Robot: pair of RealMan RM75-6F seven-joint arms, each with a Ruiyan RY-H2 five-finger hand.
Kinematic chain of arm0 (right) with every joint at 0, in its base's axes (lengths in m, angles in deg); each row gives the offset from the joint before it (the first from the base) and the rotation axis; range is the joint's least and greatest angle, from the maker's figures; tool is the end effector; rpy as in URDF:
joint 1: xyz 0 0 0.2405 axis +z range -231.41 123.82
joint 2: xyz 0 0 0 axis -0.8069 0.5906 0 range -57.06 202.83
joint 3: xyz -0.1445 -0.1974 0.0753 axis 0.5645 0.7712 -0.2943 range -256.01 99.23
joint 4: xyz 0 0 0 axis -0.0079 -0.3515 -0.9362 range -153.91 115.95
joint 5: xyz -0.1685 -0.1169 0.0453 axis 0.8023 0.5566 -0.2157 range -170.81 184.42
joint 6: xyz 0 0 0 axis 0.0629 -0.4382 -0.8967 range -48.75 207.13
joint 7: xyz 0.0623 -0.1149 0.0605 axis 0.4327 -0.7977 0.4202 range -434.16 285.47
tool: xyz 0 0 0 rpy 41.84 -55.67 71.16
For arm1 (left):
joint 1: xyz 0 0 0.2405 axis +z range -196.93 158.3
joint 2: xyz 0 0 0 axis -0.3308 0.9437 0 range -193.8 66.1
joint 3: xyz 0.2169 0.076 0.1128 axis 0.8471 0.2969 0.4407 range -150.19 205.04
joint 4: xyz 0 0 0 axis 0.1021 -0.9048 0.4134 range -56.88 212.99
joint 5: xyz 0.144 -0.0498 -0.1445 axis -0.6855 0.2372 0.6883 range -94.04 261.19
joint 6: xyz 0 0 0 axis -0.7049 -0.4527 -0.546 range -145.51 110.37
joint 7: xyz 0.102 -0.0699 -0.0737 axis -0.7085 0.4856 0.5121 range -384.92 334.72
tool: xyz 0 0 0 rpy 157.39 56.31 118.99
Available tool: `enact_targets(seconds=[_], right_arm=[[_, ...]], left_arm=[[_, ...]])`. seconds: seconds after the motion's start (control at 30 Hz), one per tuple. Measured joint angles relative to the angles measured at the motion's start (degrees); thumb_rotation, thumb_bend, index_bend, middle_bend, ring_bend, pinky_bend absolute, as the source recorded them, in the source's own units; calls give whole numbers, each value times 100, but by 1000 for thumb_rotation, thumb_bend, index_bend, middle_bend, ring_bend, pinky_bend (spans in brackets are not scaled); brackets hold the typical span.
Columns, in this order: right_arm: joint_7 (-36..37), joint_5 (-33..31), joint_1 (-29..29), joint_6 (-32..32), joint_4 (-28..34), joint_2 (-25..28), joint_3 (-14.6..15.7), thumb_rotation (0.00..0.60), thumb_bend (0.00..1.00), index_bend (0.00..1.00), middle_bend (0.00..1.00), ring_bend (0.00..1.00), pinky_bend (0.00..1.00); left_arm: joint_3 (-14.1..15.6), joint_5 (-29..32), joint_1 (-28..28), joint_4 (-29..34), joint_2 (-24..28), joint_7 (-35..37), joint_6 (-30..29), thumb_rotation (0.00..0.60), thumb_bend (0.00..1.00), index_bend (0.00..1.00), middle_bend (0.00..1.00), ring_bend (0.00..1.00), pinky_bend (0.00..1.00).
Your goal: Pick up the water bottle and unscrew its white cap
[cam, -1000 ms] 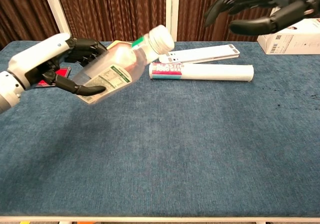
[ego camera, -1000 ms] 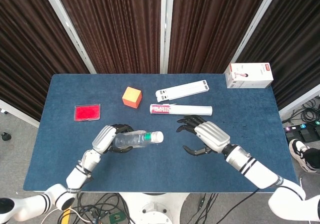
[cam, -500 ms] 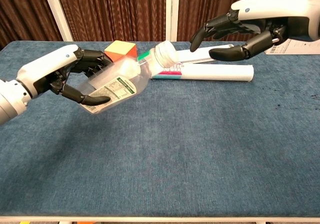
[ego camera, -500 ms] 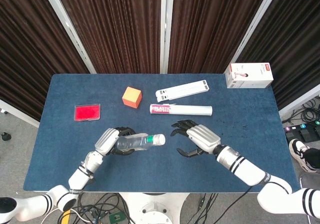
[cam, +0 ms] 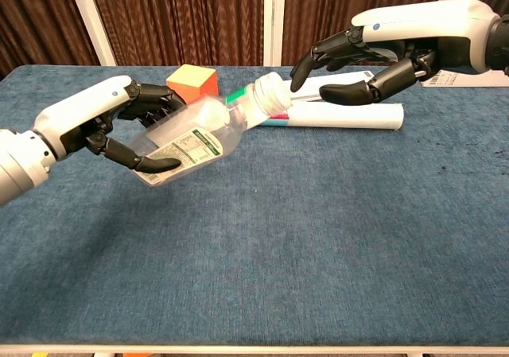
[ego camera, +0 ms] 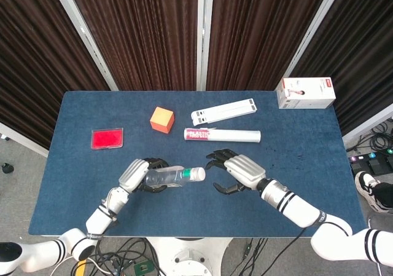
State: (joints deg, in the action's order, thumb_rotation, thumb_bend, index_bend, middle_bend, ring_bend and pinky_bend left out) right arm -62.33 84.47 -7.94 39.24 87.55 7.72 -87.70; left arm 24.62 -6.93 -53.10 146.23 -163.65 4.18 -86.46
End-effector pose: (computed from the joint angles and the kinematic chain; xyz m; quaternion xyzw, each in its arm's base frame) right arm -0.1018 -0.3056 0.0508 0.7726 -0.4710 0.3767 0.1985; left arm -0.1738 0.2919 -0.0526 -0.6315 -0.5055 -0.5449 0.2207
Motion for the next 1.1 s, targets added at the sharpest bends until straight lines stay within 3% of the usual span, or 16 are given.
enact_targets(seconds=[0.53, 1.1], right_arm=[[-62, -67, 117, -2, -2, -77, 12, 337, 407, 260, 87, 0, 0], [118, 277, 106, -130, 160, 35, 99, 339, 416, 260, 87, 0, 0]], left_arm=[[35, 25, -43, -14, -49, -72, 74, 600, 372, 515, 556, 427, 466], [49, 90, -54, -78, -98, -73, 153, 600, 373, 515, 556, 427, 466]])
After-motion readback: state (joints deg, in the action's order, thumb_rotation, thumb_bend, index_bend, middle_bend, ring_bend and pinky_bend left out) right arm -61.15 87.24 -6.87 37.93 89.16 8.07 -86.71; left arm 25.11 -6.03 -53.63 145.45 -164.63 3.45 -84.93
